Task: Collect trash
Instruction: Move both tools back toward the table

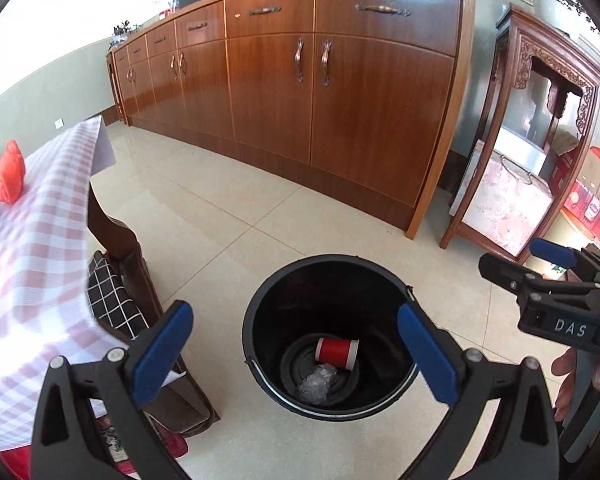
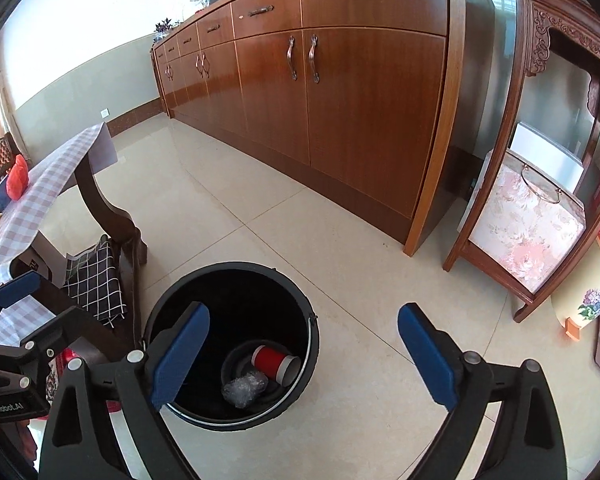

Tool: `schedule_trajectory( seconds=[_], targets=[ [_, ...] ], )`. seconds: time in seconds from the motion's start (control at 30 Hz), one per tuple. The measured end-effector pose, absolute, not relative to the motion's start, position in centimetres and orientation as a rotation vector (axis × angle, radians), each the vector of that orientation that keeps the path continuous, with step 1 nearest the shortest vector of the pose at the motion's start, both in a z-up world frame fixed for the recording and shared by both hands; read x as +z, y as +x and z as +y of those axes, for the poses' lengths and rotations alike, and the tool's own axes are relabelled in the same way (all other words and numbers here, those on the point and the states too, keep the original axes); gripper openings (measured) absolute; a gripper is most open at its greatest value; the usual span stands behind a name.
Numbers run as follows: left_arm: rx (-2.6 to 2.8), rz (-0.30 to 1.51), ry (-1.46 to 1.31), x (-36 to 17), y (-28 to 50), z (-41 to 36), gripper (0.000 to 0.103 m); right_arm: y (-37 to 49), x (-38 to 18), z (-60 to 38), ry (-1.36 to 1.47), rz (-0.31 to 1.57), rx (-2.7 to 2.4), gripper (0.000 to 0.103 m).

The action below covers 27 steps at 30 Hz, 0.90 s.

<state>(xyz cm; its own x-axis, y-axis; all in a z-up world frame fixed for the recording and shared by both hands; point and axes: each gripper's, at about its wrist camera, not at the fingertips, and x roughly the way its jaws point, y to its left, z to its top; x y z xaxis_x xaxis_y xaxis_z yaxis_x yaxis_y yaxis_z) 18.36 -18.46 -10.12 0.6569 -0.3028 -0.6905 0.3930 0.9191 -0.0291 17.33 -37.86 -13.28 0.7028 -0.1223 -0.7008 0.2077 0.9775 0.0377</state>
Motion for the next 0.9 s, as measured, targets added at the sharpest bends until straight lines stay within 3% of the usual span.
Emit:
schedule_trajectory(
  seconds=[0.5, 0.9],
  targets=[
    [-0.273, 0.668, 0.069, -6.7, 14.7, -13.3, 0.103, 14.1, -8.4, -32.3, 0.08, 0.689, -0.108, 0.103],
    [-0.048, 0.565, -0.02, -3.6, 11.3, -3.5, 0.103, 14.1, -5.1, -24.0, 0.039, 0.57, 0.038, 0.103]
  ],
)
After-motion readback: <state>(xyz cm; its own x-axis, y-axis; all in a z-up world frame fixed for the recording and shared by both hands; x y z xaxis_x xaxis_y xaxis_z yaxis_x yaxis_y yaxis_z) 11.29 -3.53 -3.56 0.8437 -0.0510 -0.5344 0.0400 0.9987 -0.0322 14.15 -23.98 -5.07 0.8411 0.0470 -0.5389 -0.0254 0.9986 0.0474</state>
